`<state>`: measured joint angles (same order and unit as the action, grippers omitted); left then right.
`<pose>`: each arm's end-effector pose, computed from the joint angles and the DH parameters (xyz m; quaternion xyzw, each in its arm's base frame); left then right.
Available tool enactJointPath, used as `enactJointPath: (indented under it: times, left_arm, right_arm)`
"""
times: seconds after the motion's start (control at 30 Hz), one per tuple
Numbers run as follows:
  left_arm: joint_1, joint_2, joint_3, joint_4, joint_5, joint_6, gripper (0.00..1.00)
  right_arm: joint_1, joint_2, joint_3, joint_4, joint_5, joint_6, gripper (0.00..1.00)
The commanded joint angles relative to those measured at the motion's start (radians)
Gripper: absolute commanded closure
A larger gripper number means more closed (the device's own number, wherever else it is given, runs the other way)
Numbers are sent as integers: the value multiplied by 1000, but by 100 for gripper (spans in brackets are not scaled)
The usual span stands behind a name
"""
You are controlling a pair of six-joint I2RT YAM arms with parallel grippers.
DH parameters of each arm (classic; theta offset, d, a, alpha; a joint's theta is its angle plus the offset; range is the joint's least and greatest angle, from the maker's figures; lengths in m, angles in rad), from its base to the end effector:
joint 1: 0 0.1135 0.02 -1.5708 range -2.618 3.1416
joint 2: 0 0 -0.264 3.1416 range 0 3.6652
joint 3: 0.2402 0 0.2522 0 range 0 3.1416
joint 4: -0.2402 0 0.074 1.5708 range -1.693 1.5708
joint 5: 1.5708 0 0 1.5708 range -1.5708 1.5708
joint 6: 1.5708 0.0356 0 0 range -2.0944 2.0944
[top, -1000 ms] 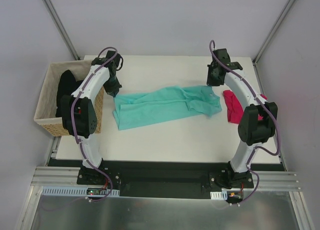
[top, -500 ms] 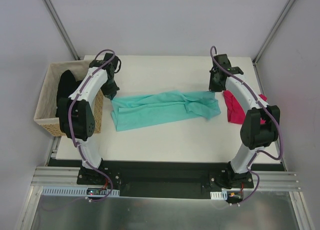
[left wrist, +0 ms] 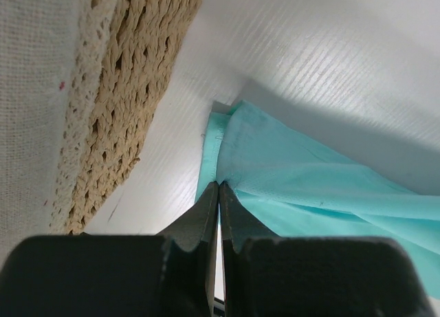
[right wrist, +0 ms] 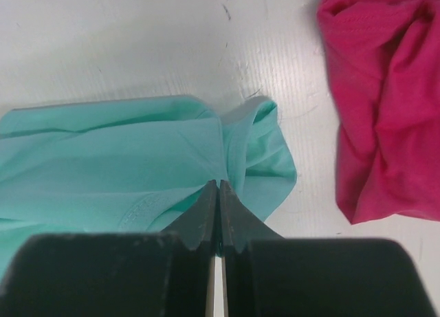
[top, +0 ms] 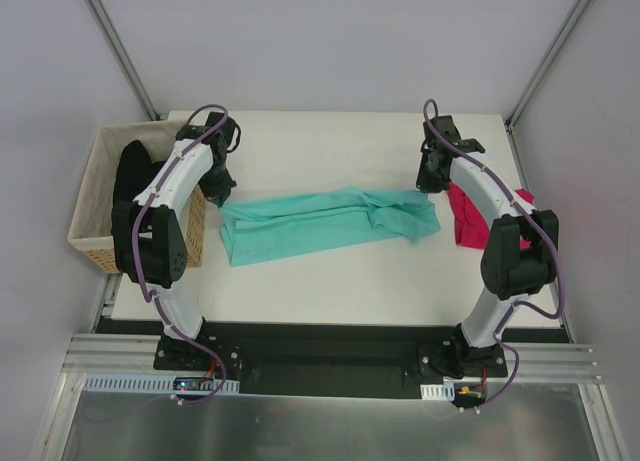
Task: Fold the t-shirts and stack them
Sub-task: Fold the other side of the tshirt into a rectangle
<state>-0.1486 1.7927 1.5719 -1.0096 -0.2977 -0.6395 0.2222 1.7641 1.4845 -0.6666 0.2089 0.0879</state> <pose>0.3638 -0.0439 0.2741 -0.2612 0.9393 0.0706 0.2108 0.3785 0.0779 0.2744 -0.0315 0.9465 -0.0508 0.3172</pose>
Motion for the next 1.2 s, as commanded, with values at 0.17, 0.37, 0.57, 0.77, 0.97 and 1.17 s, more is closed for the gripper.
enactJointPath:
  times: [0.17,0.37,0.57,0.77,0.97,1.17]
  left_arm:
    - [11,-13,-42,-53,35,27,100]
    - [3,19,-73,-63,61,63,100]
    - [-6,33,-127,-69,62,74,100]
    - [-14,42,-165,-69,63,90,100]
    - [-31,77,-164,-69,62,98,100]
    - [-57,97,-127,-67,49,106,69]
  right_arm:
    - [26,-12,-90,-28,-97,151,99]
    - [52,3,-119,-45,-128,203,99]
    - [71,12,-148,-93,-126,239,99]
    - [83,5,-211,-102,-123,292,99]
    - [91,24,-225,-103,-95,326,99]
    - [100,38,-167,-146,-25,320,85]
